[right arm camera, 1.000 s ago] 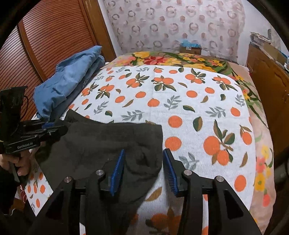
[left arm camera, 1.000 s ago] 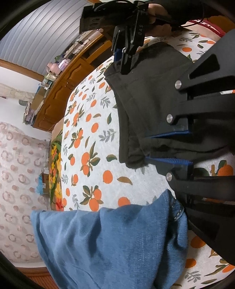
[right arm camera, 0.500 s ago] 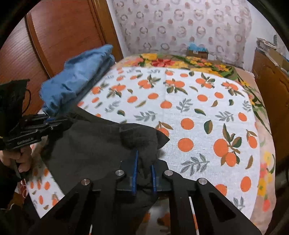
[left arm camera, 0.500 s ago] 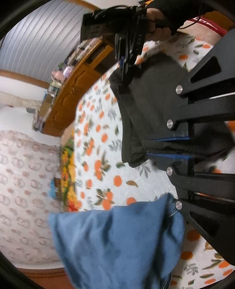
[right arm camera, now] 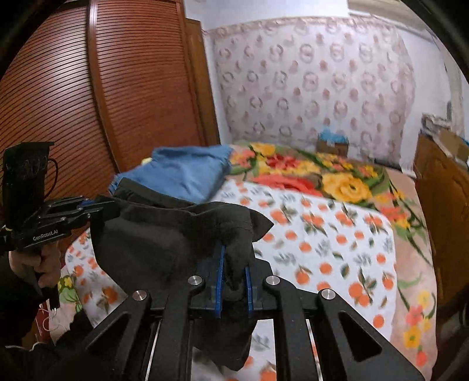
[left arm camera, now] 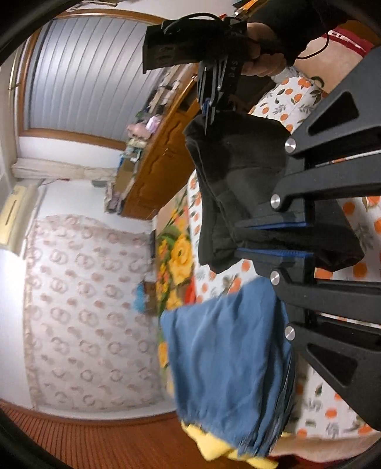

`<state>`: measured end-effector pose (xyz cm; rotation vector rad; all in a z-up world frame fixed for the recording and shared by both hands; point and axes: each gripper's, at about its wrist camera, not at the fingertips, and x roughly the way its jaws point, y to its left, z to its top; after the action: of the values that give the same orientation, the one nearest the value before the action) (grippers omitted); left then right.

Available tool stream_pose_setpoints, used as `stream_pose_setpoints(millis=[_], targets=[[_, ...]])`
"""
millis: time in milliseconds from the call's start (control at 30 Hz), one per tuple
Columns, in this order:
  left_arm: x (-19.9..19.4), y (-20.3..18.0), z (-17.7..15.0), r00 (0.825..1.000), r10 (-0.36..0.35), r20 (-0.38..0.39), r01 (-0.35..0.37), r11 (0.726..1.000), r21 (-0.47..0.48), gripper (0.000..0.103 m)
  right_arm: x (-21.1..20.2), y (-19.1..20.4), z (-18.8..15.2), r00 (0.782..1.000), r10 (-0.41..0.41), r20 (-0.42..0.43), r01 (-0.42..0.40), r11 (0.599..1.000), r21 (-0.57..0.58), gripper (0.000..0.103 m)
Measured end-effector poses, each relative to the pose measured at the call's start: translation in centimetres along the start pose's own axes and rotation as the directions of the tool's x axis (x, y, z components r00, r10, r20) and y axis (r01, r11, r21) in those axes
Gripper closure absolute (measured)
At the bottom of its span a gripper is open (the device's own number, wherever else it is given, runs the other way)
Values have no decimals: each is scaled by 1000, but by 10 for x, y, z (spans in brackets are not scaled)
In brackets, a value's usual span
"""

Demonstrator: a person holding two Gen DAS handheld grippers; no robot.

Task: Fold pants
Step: 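Grasp the folded black pants with both grippers and lift them, then place the folded black pants on top of the blue denim stack with both grippers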

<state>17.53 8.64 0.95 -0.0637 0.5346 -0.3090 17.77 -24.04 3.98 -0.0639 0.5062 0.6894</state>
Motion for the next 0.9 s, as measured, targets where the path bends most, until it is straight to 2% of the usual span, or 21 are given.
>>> stream_pose_setpoints(millis=[200,433,600,900], targets=[[-29,49,13,995,90,53,-89,996,-15,92,15,38,29,998,54,41,-52,997,-59,92],[-37,114,37,973,220,67,-222,975,15,92,80,57,63,992,118,39,-113,989,-98,92],[-21,162,53,958,284,38,-286,958,24,92,139,54,88,990,142,14,-140,985,-102,92],[35,217,71,949,313,-35,-312,950,32,92,227,29,123,989,136,-54,-139,988,-61,92]])
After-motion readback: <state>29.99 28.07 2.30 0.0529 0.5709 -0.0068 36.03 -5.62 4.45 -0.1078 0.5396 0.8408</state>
